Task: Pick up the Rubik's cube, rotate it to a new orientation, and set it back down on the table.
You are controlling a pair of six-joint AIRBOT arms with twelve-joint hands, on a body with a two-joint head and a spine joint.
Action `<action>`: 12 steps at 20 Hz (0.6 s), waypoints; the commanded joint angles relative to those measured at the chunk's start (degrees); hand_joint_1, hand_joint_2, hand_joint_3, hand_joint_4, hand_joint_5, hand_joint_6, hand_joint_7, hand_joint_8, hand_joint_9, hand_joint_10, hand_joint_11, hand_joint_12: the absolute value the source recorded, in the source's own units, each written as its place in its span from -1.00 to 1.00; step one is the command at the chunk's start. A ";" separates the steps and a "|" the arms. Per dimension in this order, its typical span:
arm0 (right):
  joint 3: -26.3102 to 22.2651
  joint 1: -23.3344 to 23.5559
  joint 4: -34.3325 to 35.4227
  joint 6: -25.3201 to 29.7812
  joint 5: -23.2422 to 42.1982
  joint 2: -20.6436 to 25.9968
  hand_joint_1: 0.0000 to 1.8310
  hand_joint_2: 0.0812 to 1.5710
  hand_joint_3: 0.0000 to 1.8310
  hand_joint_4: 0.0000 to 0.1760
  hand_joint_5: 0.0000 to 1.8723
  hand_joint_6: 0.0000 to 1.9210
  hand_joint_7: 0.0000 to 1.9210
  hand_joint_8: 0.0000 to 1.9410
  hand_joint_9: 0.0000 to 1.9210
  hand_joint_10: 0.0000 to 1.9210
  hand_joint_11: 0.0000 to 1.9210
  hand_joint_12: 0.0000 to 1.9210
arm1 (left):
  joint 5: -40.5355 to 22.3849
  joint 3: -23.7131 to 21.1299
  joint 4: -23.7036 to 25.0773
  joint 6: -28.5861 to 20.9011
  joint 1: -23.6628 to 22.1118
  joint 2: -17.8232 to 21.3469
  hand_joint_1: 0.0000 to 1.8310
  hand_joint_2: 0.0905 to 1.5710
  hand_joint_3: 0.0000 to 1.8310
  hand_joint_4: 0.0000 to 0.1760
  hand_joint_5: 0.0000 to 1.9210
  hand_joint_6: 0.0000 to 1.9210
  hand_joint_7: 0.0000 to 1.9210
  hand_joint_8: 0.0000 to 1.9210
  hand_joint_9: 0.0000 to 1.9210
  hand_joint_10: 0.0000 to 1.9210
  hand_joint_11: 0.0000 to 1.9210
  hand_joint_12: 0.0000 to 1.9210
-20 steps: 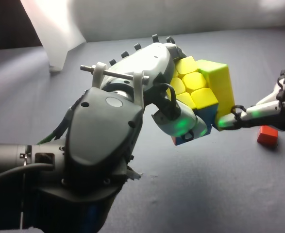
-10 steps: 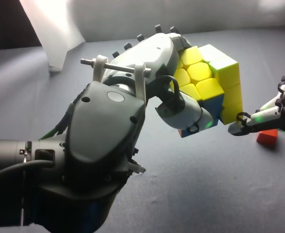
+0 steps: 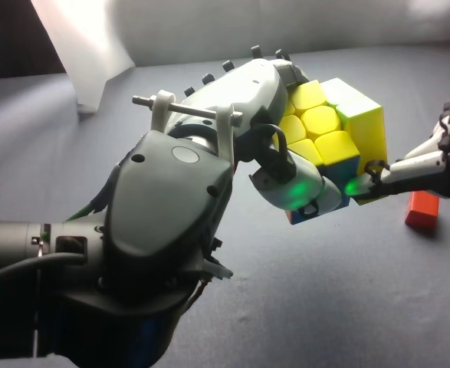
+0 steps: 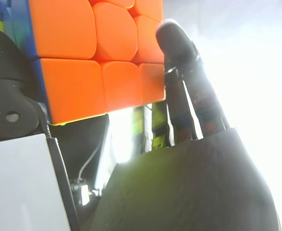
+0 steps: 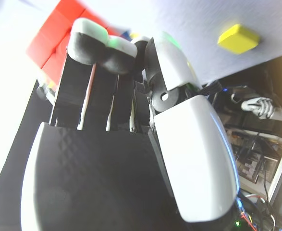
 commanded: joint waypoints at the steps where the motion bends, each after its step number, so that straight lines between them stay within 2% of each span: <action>1: 0.16 0.92 2.93 0.02 -0.65 0.23 0.42 0.60 -1.00 -1.00 -0.70 -0.99 -0.29 0.62 -0.05 1.00 -0.03 1.00 | -1.57 -0.12 6.09 -0.59 -1.05 0.00 0.62 0.53 -1.00 -1.00 -0.24 0.31 -0.32 0.66 -0.28 0.58 -0.39 0.62; 2: 0.30 0.93 2.92 0.00 -1.40 0.23 0.42 0.61 -1.00 -1.00 -0.72 -1.00 -0.30 0.63 -0.06 1.00 -0.04 1.00 | -1.57 -0.14 6.09 -0.59 -1.04 -0.01 0.62 0.53 -1.00 -1.00 -0.24 0.29 -0.31 0.65 -0.27 0.57 -0.39 0.62; 3: 0.46 0.85 2.92 -0.07 -1.89 0.21 0.42 0.61 -1.00 -1.00 -0.72 -1.00 -0.31 0.63 -0.06 1.00 -0.04 1.00 | -1.57 -0.15 6.09 -0.56 -1.04 -0.02 0.49 0.56 -1.00 -1.00 -0.22 0.24 -0.33 0.67 -0.30 0.60 -0.39 0.47; 4: 0.80 0.60 2.92 -0.38 -2.77 0.16 0.42 0.60 -1.00 -1.00 -0.69 -0.99 -0.29 0.61 -0.06 1.00 -0.05 1.00 | -1.57 -0.15 6.09 -0.54 -1.05 -0.04 0.59 0.53 -1.00 -1.00 -0.21 0.22 -0.32 0.66 -0.30 0.59 -0.39 0.62; 7: 1.85 0.09 2.92 -0.73 -4.68 -0.13 0.42 0.61 -1.00 -1.00 -0.70 -1.00 -0.30 0.63 -0.02 1.00 0.00 1.00 | -1.57 -0.15 6.09 -0.50 -1.07 -0.05 0.62 0.52 -1.00 -1.00 -0.20 0.24 -0.27 0.57 -0.22 0.53 -0.44 0.66; 12: 2.87 -1.28 2.92 -0.73 -6.41 -0.74 0.41 0.62 -1.00 -1.00 -0.68 -0.99 -0.32 0.65 -0.03 1.00 -0.01 1.00 | -1.57 -0.12 6.09 -0.50 -1.31 -0.04 0.62 0.52 -1.00 -1.00 -0.21 0.26 -0.29 0.59 -0.24 0.54 -0.42 0.66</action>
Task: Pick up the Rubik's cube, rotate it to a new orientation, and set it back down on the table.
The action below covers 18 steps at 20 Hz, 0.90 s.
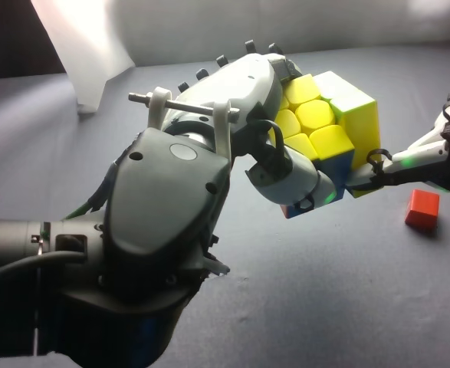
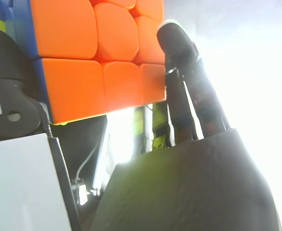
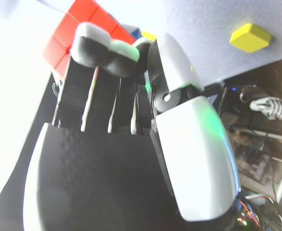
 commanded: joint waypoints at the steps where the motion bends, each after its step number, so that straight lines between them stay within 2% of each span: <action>1: 0.96 -0.15 1.40 -0.70 -5.20 0.08 0.41 0.62 -1.00 -1.00 -0.69 -1.00 -0.32 0.66 -0.03 1.00 0.00 1.00 | -0.52 -0.18 5.98 -0.80 -1.22 -0.06 0.62 0.53 -1.00 -1.00 -0.27 0.35 -0.28 0.60 -0.24 0.55 -0.44 0.66; 4: 1.33 -0.58 1.40 -0.70 -5.85 -0.40 0.42 0.61 -1.00 -1.00 -0.68 -1.00 -0.30 0.62 -0.04 1.00 -0.02 1.00 | -0.52 -0.17 5.98 -0.80 -1.28 -0.06 0.61 0.53 -1.00 -1.00 -0.27 0.37 -0.31 0.54 -0.20 0.46 -0.45 0.75; 6: 1.33 -0.58 1.40 -0.69 -6.04 -0.46 0.42 0.62 -1.00 -1.00 -0.68 -1.00 -0.31 0.64 -0.06 1.00 -0.04 1.00 | -0.52 -0.17 5.98 -0.80 -1.30 -0.06 0.61 0.54 -1.00 -1.00 -0.27 0.37 -0.31 0.55 -0.21 0.51 -0.47 0.73; 8: 1.35 -0.65 1.40 -0.69 -6.18 -0.71 0.42 0.62 -1.00 -1.00 -0.67 -1.00 -0.31 0.64 -0.05 1.00 -0.02 1.00 | -0.52 -0.19 5.98 -0.80 -1.30 -0.06 0.61 0.53 -1.00 -1.00 -0.25 0.32 -0.29 0.51 -0.19 0.46 -0.49 0.76; 10: 1.32 -0.56 1.45 -0.66 -6.12 -0.77 0.42 0.61 -1.00 -1.00 -0.66 -0.99 -0.31 0.64 -0.03 1.00 -0.02 1.00 | -0.52 -0.20 5.98 -0.77 -1.30 -0.05 0.62 0.51 -1.00 -1.00 -0.22 0.28 -0.27 0.50 -0.17 0.44 -0.44 0.70; 15: 1.34 1.07 1.47 -0.66 -5.16 -0.40 0.42 0.60 -1.00 -1.00 -0.67 -1.00 -0.28 0.61 -0.03 1.00 -0.02 1.00 | -0.50 -0.28 5.99 -0.71 -1.07 -0.02 0.62 0.52 -1.00 -1.00 -0.24 0.30 -0.27 0.51 -0.19 0.47 -0.45 0.71; 18: 1.36 3.73 1.47 -0.67 -4.81 0.79 0.42 0.61 -1.00 -1.00 -0.65 -0.99 -0.30 0.63 -0.03 1.00 -0.02 1.00 | -0.10 -0.39 6.86 -0.72 -0.24 0.00 0.61 0.53 -1.00 -1.00 -0.21 0.28 -0.35 0.62 -0.24 0.54 -0.45 0.68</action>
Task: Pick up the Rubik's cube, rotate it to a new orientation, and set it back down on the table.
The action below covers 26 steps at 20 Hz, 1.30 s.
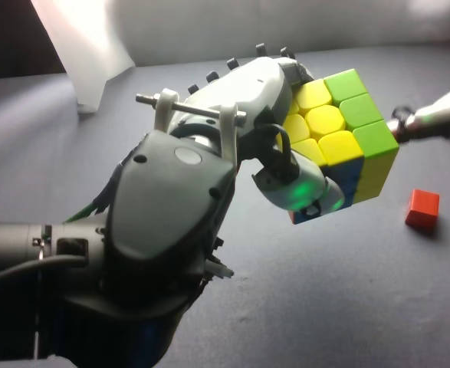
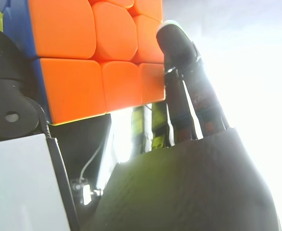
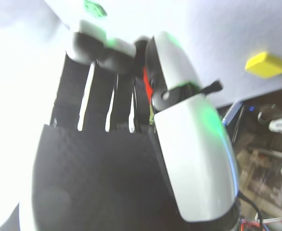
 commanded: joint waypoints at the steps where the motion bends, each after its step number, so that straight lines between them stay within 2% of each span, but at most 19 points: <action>1: 0.06 1.56 2.10 -0.25 0.40 0.54 0.42 0.62 -1.00 -1.00 -0.65 -0.99 -0.31 0.64 -0.05 1.00 -0.04 1.00 | -1.25 -0.23 6.31 -0.76 -0.23 0.11 0.61 0.53 -1.00 -1.00 -0.22 0.29 -0.32 0.57 -0.21 0.49 -0.47 0.70; 2: 0.09 3.09 2.10 -0.25 0.59 1.18 0.42 0.62 -1.00 -1.00 -0.65 -1.00 -0.31 0.64 -0.06 1.00 -0.04 1.00 | -1.09 -0.23 6.56 -0.78 0.10 0.11 0.49 0.55 -1.00 -1.00 -0.28 0.39 -0.28 0.52 -0.24 0.53 -0.45 0.40; 3: 0.13 4.61 2.09 -0.25 0.68 1.85 0.42 0.62 -1.00 -1.00 -0.65 -1.00 -0.31 0.64 -0.06 1.00 -0.04 1.00 | -0.88 -0.24 6.99 -0.90 0.61 0.14 0.59 0.54 -1.00 -1.00 -0.27 0.38 -0.30 0.53 -0.21 0.48 -0.47 0.67; 5: 0.26 7.85 2.09 -0.24 0.70 3.03 0.41 0.62 -1.00 -1.00 -0.65 -1.00 -0.31 0.64 -0.07 1.00 -0.05 1.00 | -0.83 -0.30 7.63 -1.13 1.49 0.22 0.61 0.52 -1.00 -1.00 -0.20 0.24 -0.31 0.54 -0.22 0.51 -0.46 0.73; 6: 0.30 8.98 2.09 -0.23 0.77 3.69 0.41 0.62 -1.00 -1.00 -0.64 -1.00 -0.31 0.64 -0.05 1.00 -0.04 1.00 | -0.68 -0.35 8.11 -1.21 2.01 0.39 0.49 0.53 -1.00 -1.00 -0.19 0.24 -0.29 0.52 -0.24 0.53 -0.44 0.41; 9: 0.31 9.97 2.24 -0.13 0.69 4.55 0.42 0.62 -1.00 -1.00 -0.63 -0.99 -0.31 0.64 -0.05 1.00 -0.04 1.00 | 0.45 -0.33 10.00 -1.59 3.76 0.82 0.47 0.53 -1.00 -1.00 -0.20 0.26 -0.28 0.50 -0.24 0.54 -0.42 0.29; 10: 0.31 9.97 2.41 -0.14 0.70 4.56 0.42 0.61 -1.00 -1.00 -0.63 -1.00 -0.30 0.62 -0.06 1.00 -0.03 1.00 | 0.81 -0.31 10.68 -1.79 4.36 0.86 0.58 0.52 -1.00 -1.00 -0.20 0.28 -0.30 0.52 -0.21 0.52 -0.47 0.61; 11: 0.31 9.98 2.59 -0.14 0.74 4.60 0.42 0.61 -1.00 -1.00 -0.63 -1.00 -0.30 0.62 -0.06 1.00 -0.03 1.00 | 1.09 -0.28 11.37 -2.14 5.10 0.88 0.58 0.52 -1.00 -1.00 -0.20 0.28 -0.30 0.52 -0.21 0.52 -0.47 0.61; 12: 0.34 9.99 3.01 -0.14 1.50 4.80 0.42 0.60 -1.00 -1.00 -0.64 -1.00 -0.29 0.62 -0.04 1.00 -0.02 1.00 | 1.41 -0.23 12.28 -2.85 6.08 0.90 0.48 0.54 -1.00 -1.00 -0.20 0.29 -0.30 0.54 -0.26 0.54 -0.46 0.37; 13: 0.34 9.99 3.52 -0.14 2.58 5.04 0.41 0.62 -1.00 -1.00 -0.67 -1.00 -0.31 0.64 -0.07 1.00 -0.05 1.00 | 1.45 -0.16 13.23 -3.54 6.82 0.91 0.61 0.52 -1.00 -1.00 -0.24 0.33 -0.25 0.48 -0.22 0.49 -0.49 0.70; 14: 0.33 9.99 4.05 -0.14 3.54 5.29 0.42 0.61 -1.00 -1.00 -0.66 -1.00 -0.30 0.62 -0.07 1.00 -0.05 1.00 | 1.45 -0.10 14.06 -4.20 7.63 0.92 0.61 0.53 -1.00 -1.00 -0.24 0.31 -0.25 0.49 -0.24 0.53 -0.50 0.75; 16: 0.33 10.05 4.83 -0.13 5.03 5.66 0.41 0.62 -1.00 -1.00 -0.65 -0.99 -0.31 0.63 -0.08 1.00 -0.06 1.00 | 1.45 0.09 15.24 -5.08 8.96 0.92 0.48 0.51 -1.00 -1.00 -0.15 0.13 -0.24 0.47 -0.24 0.56 -0.40 0.29; 18: 0.33 10.20 5.14 0.50 6.71 5.85 0.41 0.62 -1.00 -1.00 -0.64 -1.00 -0.32 0.66 -0.09 1.00 -0.07 1.00 | 1.84 0.55 16.33 -6.01 10.00 0.92 0.47 0.51 -1.00 -1.00 -0.14 0.15 -0.25 0.48 -0.24 0.52 -0.41 0.22; 19: 0.33 10.32 5.19 1.18 6.87 5.92 0.41 0.62 -1.00 -1.00 -0.65 -1.00 -0.32 0.65 -0.08 1.00 -0.06 1.00 | 2.47 1.01 17.15 -6.47 10.54 0.92 0.58 0.51 -0.99 -1.00 -0.18 0.24 -0.26 0.50 -0.22 0.50 -0.46 0.59; 21: 0.32 10.36 5.21 1.24 6.87 5.93 0.42 0.61 -1.00 -1.00 -0.64 -1.00 -0.31 0.63 -0.07 1.00 -0.06 1.00 | 3.84 1.77 18.50 -7.21 11.21 0.92 0.47 0.53 -1.00 -1.00 -0.17 0.23 -0.27 0.50 -0.26 0.55 -0.43 0.28; 22: 0.32 10.35 5.21 1.25 6.87 5.92 0.42 0.61 -1.00 -1.00 -0.64 -1.00 -0.30 0.62 -0.06 1.00 -0.05 1.00 | 4.22 2.08 19.04 -7.54 11.54 0.92 0.58 0.52 -1.00 -1.00 -0.20 0.27 -0.26 0.47 -0.21 0.49 -0.47 0.67; 23: 0.31 10.35 5.21 1.25 6.86 5.92 0.42 0.61 -1.00 -1.00 -0.65 -1.00 -0.30 0.63 -0.07 1.00 -0.06 1.00 | 4.37 2.27 19.28 -7.78 11.87 0.91 0.61 0.52 -1.00 -1.00 -0.21 0.28 -0.26 0.46 -0.20 0.48 -0.48 0.74; 24: 0.31 10.35 5.21 1.25 6.86 5.92 0.42 0.61 -1.00 -1.00 -0.66 -1.00 -0.30 0.63 -0.07 1.00 -0.06 1.00 | 4.38 2.42 19.59 -8.16 12.26 0.91 0.49 0.54 -1.00 -1.00 -0.22 0.30 -0.27 0.51 -0.27 0.54 -0.49 0.44; 26: 0.29 10.34 5.22 1.25 6.84 5.91 0.41 0.62 -1.00 -1.00 -0.66 -1.00 -0.32 0.65 -0.08 1.00 -0.06 1.00 | 4.38 2.57 20.13 -8.68 12.96 0.91 0.61 0.54 -1.00 -1.00 -0.24 0.29 -0.28 0.54 -0.24 0.55 -0.50 0.76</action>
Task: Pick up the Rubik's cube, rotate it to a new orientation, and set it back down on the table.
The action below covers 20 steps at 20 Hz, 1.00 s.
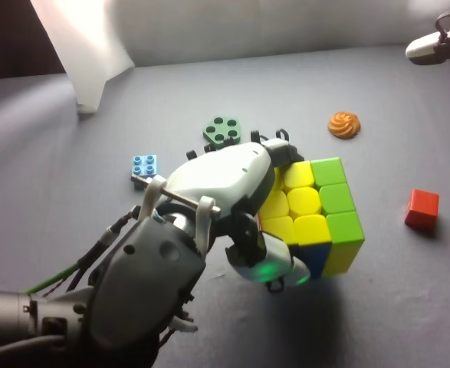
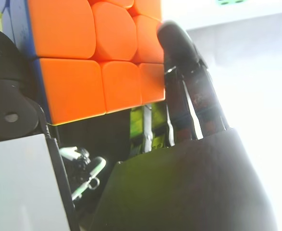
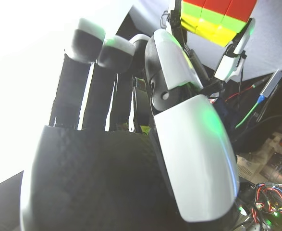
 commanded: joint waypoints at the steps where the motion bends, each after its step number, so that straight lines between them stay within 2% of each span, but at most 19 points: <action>1: -0.02 0.78 2.99 -0.15 0.31 0.07 0.41 0.63 -0.99 -1.00 -0.67 -1.00 -0.33 0.67 -0.08 1.00 -0.06 1.00 | -3.11 0.29 5.52 -0.80 -0.43 0.10 0.50 0.53 -1.00 -1.00 -0.17 0.16 -0.25 0.50 -0.27 0.57 -0.47 0.45; 2: -0.02 0.78 2.99 -0.15 0.30 0.07 0.41 0.64 -0.99 -1.00 -0.68 -1.00 -0.34 0.68 -0.09 1.00 -0.08 1.00 | -3.11 0.32 5.66 -0.92 -0.18 0.10 0.47 0.52 -1.00 -1.00 -0.17 0.17 -0.25 0.50 -0.26 0.55 -0.44 0.30; 3: -0.02 0.77 2.99 -0.15 0.28 0.07 0.41 0.63 -1.00 -1.00 -0.66 -0.99 -0.32 0.66 -0.08 1.00 -0.08 1.00 | -3.11 0.32 5.76 -1.06 0.02 0.10 0.58 0.52 -0.99 -1.00 -0.22 0.24 -0.27 0.53 -0.24 0.55 -0.47 0.65; 4: -0.02 0.77 2.99 -0.15 0.27 0.07 0.41 0.63 -0.99 -1.00 -0.65 -0.99 -0.33 0.67 -0.09 1.00 -0.07 1.00 | -3.11 0.37 5.90 -1.17 0.12 0.10 0.61 0.53 -1.00 -1.00 -0.23 0.25 -0.28 0.53 -0.23 0.55 -0.48 0.72; 5: -0.03 0.77 2.99 -0.15 0.27 0.07 0.41 0.62 -1.00 -1.00 -0.67 -1.00 -0.32 0.65 -0.09 1.00 -0.07 1.00 | -3.11 0.44 6.09 -1.35 0.28 0.10 0.49 0.56 -1.00 -1.00 -0.27 0.31 -0.29 0.58 -0.28 0.60 -0.48 0.46; 6: -0.03 0.76 2.99 -0.15 0.27 0.07 0.41 0.62 -1.00 -1.00 -0.67 -1.00 -0.31 0.64 -0.09 1.00 -0.06 1.00 | -3.11 0.48 6.12 -1.43 0.35 0.10 0.46 0.55 -1.00 -1.00 -0.24 0.28 -0.29 0.56 -0.28 0.60 -0.46 0.34; 8: -0.03 0.74 2.99 -0.16 0.27 0.07 0.42 0.61 -1.00 -1.00 -0.67 -1.00 -0.30 0.63 -0.07 1.00 -0.04 1.00 | -3.11 0.57 6.22 -1.56 0.37 0.10 0.46 0.54 -1.00 -1.00 -0.21 0.23 -0.29 0.56 -0.27 0.57 -0.43 0.26; 9: -0.03 0.74 2.99 -0.16 0.27 0.07 0.42 0.61 -1.00 -1.00 -0.69 -1.00 -0.31 0.63 -0.10 1.00 -0.05 1.00 | -3.11 0.61 6.26 -1.60 0.35 0.10 0.58 0.53 -1.00 -1.00 -0.21 0.23 -0.30 0.57 -0.24 0.53 -0.48 0.65; 10: -0.03 0.74 2.98 -0.16 0.27 0.07 0.39 0.65 -0.99 -1.00 -0.72 -1.00 -0.36 0.68 -0.21 0.99 -0.16 1.00 | -3.11 0.61 6.27 -1.63 0.29 0.10 0.48 0.54 -1.00 -1.00 -0.20 0.24 -0.31 0.58 -0.27 0.55 -0.46 0.38; 11: -0.03 0.74 2.98 -0.16 0.27 0.07 0.31 0.76 -0.99 -1.00 -0.81 -1.00 -0.48 0.81 -0.42 0.73 -0.43 0.97 | -3.11 0.61 6.27 -1.63 0.25 0.10 0.47 0.53 -1.00 -1.00 -0.19 0.20 -0.29 0.59 -0.25 0.51 -0.42 0.23; 12: -0.03 0.73 2.98 -0.16 0.27 0.07 -0.30 0.89 -0.99 -1.00 -0.81 -0.99 -0.48 0.15 -0.46 0.37 -0.59 0.86 | -3.11 0.60 6.27 -1.63 0.25 0.11 0.47 0.53 -1.00 -1.00 -0.18 0.18 -0.28 0.56 -0.24 0.51 -0.40 0.19; 13: -0.03 0.71 2.98 -0.16 0.27 0.08 -0.79 0.94 -0.99 -1.00 -0.78 -1.00 -0.47 -0.55 -0.55 -0.24 -0.86 0.59 | -3.11 0.60 6.42 -1.70 0.26 0.11 0.46 0.55 -1.00 -1.00 -0.20 0.21 -0.30 0.60 -0.28 0.56 -0.44 0.23; 14: -0.03 0.70 2.98 -0.16 0.27 0.09 -0.96 0.89 -1.00 -1.00 -0.81 -1.00 -0.61 -0.88 -0.63 -0.69 -0.97 0.20 | -3.11 0.59 6.42 -1.70 0.29 0.11 0.46 0.55 -1.00 -1.00 -0.20 0.24 -0.33 0.59 -0.28 0.57 -0.47 0.25; 15: -0.03 0.70 2.98 -0.17 0.27 0.09 -0.99 0.87 -1.00 -1.00 -0.83 -1.00 -0.69 -0.98 -0.66 -0.89 -1.00 -0.07 | -3.11 0.59 6.45 -1.70 0.32 0.11 0.45 0.56 -1.00 -1.00 -0.20 0.26 -0.36 0.60 -0.30 0.59 -0.49 0.29; 16: -0.03 0.69 2.98 -0.17 0.27 0.09 -1.00 0.84 -1.00 -1.00 -0.86 -1.00 -0.78 -0.98 -0.74 -0.97 -1.00 -0.33 | -3.11 0.57 6.48 -1.70 0.38 0.11 0.45 0.57 -1.00 -1.00 -0.26 0.31 -0.32 0.61 -0.31 0.60 -0.53 0.32; 17: -0.03 0.69 2.98 -0.17 0.27 0.09 -1.00 0.84 -1.00 -1.00 -0.87 -1.00 -0.80 -0.99 -0.77 -0.99 -1.00 -0.40 | -3.11 0.56 6.48 -1.70 0.40 0.11 0.33 0.57 -1.00 -1.00 -0.26 0.26 -0.24 0.62 -0.41 0.27 -0.57 0.34; 18: -0.03 0.69 2.98 -0.17 0.27 0.08 -1.00 0.84 -1.00 -1.00 -0.85 -0.99 -0.77 -0.99 -0.74 -0.99 -1.00 -0.37 | -3.11 0.56 6.49 -1.70 0.40 0.11 0.28 0.57 -1.00 -1.00 -0.31 0.37 -0.18 0.51 -0.39 -0.06 -0.58 0.26; 19: -0.03 0.69 2.98 -0.18 0.27 0.08 -1.00 0.82 -1.00 -1.00 -0.86 -1.00 -0.78 -1.00 -0.77 -0.99 -1.00 -0.42 | -3.11 0.55 6.50 -1.70 0.40 0.11 0.16 0.46 -1.00 -1.00 -0.36 -0.43 -0.31 -0.31 -0.36 -0.36 -0.58 0.12; 20: -0.03 0.69 2.98 -0.18 0.27 0.08 -1.00 0.80 -1.00 -1.00 -0.86 -1.00 -0.80 -1.00 -0.79 -1.00 -1.00 -0.46 | -3.11 0.52 6.52 -1.70 0.40 0.11 0.11 0.38 -1.00 -1.00 -0.38 -0.78 -0.41 -0.78 -0.40 -0.67 -0.64 0.01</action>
